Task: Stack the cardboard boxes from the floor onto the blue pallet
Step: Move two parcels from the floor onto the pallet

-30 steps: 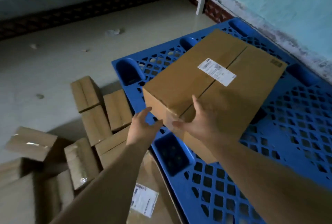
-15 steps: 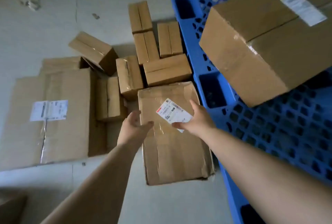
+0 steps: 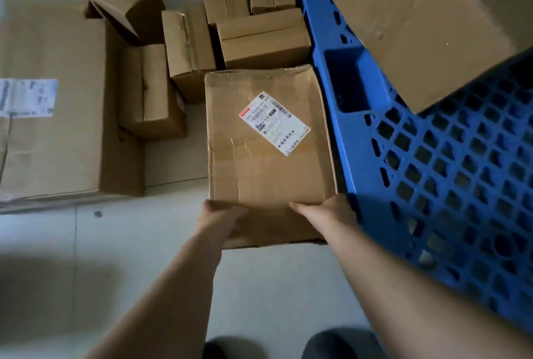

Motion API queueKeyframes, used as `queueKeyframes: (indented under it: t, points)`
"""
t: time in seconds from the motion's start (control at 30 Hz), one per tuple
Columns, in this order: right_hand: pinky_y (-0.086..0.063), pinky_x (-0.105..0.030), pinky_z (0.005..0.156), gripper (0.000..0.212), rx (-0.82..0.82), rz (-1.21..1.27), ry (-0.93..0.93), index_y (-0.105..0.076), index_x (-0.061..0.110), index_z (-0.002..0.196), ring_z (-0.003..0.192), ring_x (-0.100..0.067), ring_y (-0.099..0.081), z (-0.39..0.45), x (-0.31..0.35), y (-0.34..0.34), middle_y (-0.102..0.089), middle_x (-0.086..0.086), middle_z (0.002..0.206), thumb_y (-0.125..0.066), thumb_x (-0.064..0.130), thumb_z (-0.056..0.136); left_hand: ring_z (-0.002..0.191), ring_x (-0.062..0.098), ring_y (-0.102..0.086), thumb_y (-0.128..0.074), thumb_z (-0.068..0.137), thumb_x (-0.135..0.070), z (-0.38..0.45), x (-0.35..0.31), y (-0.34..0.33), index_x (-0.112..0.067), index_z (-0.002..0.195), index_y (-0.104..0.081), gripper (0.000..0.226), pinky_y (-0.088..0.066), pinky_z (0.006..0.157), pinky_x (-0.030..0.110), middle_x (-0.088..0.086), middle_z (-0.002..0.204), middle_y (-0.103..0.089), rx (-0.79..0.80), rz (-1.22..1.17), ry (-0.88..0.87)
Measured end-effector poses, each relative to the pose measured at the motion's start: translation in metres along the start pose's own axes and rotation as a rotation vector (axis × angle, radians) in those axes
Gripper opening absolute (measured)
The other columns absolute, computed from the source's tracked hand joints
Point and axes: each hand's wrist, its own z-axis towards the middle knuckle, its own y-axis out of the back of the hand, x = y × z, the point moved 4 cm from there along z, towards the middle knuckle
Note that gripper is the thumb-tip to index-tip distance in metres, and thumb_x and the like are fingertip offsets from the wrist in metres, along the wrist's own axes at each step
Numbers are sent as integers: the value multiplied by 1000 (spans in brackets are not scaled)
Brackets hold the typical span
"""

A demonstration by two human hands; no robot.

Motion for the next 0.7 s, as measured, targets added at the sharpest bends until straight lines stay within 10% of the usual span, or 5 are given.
queueKeyframes:
  t: [0.2, 0.43, 0.57, 0.7]
  points:
    - [-45, -39, 90, 112, 52, 288, 44, -30, 8, 137, 120, -31, -50, -34, 27, 25, -45, -10, 137, -84, 53, 50, 115, 32, -50, -77, 70, -19, -31, -44, 37, -17, 136, -37, 77, -43, 101, 44, 13, 131, -47, -106, -9, -141]
    - [-46, -29, 71, 95, 140, 287, 174, -48, 9, 127, 97, -26, -60, -102, 109, 142, -59, -8, 115, -77, 62, 53, 93, 31, -60, -76, 65, -30, -118, -160, 88, -8, 99, -59, 44, -53, 84, 42, 13, 106, -61, -239, 20, -180]
    - [-37, -30, 95, 110, 197, 390, 264, -26, 7, 143, 129, -29, -40, -144, 152, 229, -38, -11, 146, -75, 61, 60, 79, 26, -58, -71, 70, -32, -186, -229, 101, -8, 107, -61, 46, -49, 64, 37, 13, 95, -62, -153, -56, -154]
    - [-40, -34, 101, 103, 221, 510, 293, -38, 12, 138, 120, -29, -49, -176, 175, 299, -49, -11, 134, -76, 61, 56, 67, 24, -58, -68, 70, -28, -261, -295, 102, -10, 100, -59, 36, -47, 51, 35, 11, 81, -60, -139, -57, -209]
